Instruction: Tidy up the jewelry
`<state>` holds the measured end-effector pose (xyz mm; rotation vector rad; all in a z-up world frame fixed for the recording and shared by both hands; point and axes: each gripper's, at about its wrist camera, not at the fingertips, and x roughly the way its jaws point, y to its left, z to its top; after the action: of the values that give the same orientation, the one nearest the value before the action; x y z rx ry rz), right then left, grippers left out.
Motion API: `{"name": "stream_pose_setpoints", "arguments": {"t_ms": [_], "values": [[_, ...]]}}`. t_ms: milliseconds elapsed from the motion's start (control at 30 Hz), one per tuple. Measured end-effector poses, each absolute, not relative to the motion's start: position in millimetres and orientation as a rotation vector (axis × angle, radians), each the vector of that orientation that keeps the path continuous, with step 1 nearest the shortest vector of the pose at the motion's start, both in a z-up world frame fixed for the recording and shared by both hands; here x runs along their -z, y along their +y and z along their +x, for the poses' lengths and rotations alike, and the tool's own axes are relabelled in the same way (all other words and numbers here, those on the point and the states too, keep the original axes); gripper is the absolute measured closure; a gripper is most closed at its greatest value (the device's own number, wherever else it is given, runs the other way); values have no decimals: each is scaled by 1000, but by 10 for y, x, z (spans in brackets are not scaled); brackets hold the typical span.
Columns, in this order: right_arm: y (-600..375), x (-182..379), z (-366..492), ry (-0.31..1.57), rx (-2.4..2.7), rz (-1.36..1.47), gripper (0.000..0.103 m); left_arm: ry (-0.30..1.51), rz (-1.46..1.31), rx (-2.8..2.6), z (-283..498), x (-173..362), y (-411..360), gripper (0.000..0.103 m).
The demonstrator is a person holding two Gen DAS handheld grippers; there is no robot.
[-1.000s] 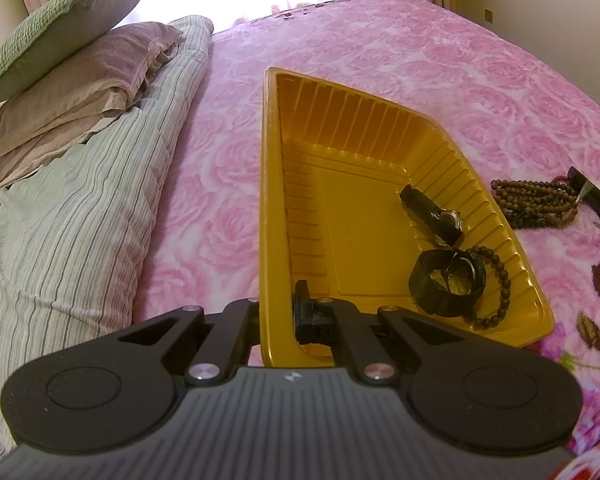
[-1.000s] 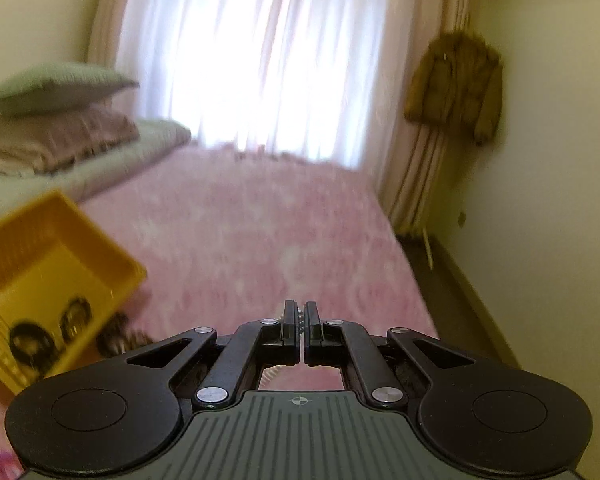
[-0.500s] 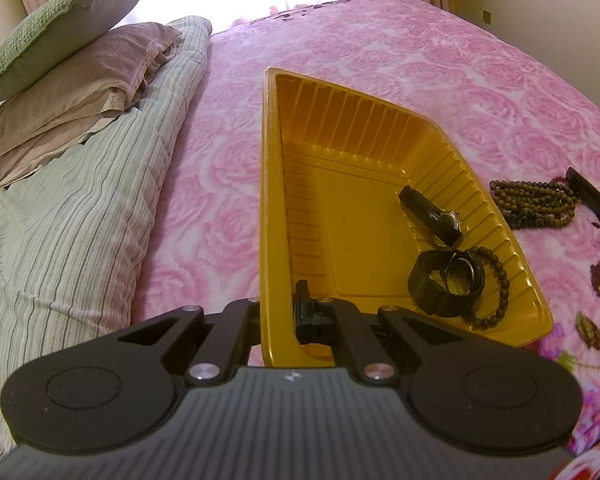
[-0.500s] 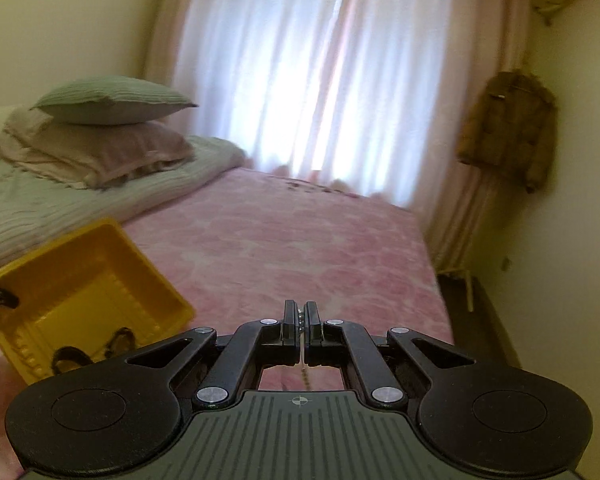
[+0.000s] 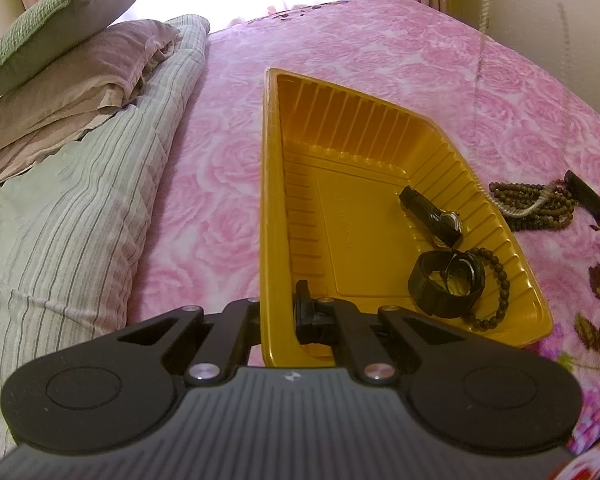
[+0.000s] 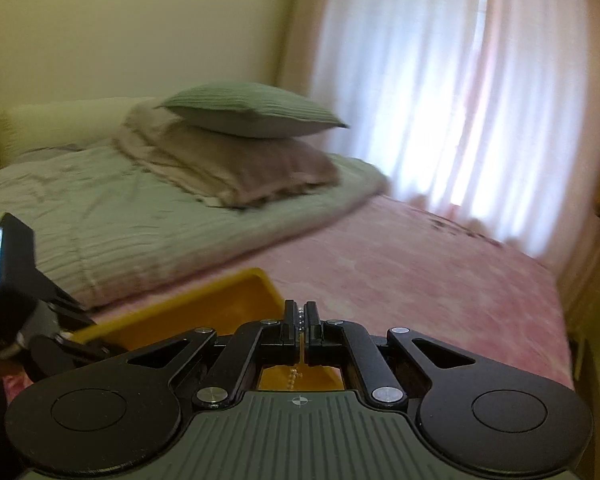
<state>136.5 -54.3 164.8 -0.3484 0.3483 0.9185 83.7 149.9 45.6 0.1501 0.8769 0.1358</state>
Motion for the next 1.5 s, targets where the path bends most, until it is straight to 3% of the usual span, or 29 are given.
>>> {"name": "stream_pose_setpoints", "arguments": {"t_ms": [367, 633, 1167, 1233, 1367, 1500], "values": [[-72, -1436, 1495, 406, -1006, -361, 101, 873, 142, -135, 836, -456, 1516, 100], [1, -1228, 1585, 516, -1029, -360, 101, 872, 141, -135, 841, -459, 1513, 100], [-107, -1187, 1639, 551, -1058, -280, 100, 875, 140, -138, 848, -455, 1515, 100], [-185, -1207, 1637, 540, -1036, -263, 93, 874, 141, -138, 848, -455, 1515, 100], [-519, -1192, 1653, 538, -975, -176, 52, 875, 140, -138, 847, -453, 1516, 100], [-986, -1057, 1666, 580, -866, -97, 49, 875, 139, -140, 851, -448, 1516, 100]]}}
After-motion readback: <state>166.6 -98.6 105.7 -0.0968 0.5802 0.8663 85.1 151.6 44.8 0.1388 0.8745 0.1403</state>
